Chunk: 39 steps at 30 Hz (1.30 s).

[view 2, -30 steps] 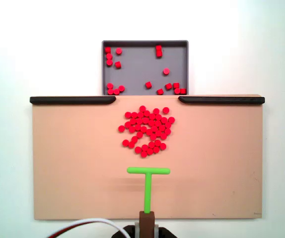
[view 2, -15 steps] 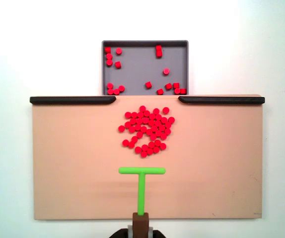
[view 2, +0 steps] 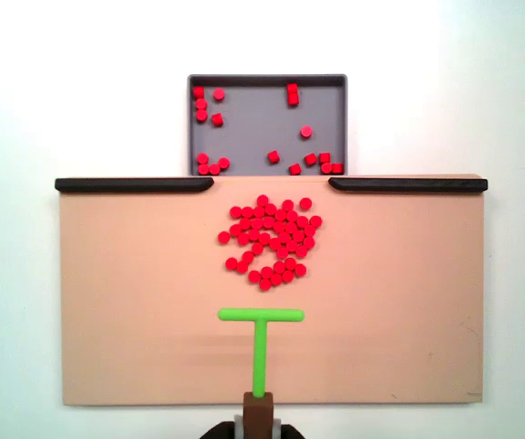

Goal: Push granules from bottom to the grey container

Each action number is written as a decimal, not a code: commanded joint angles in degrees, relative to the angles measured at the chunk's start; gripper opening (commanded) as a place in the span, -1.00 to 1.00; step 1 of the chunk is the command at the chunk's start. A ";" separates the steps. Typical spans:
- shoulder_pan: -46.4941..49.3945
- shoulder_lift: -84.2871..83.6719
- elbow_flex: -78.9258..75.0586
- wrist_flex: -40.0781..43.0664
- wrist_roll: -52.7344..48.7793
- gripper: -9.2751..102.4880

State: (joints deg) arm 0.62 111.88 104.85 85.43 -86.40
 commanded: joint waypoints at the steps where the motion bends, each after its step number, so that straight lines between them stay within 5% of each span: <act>1: 0.26 1.76 -0.35 0.00 0.44 -0.84; 39: -0.18 2.37 -0.35 0.00 1.41 -0.84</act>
State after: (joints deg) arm 0.70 112.94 104.85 85.61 -85.08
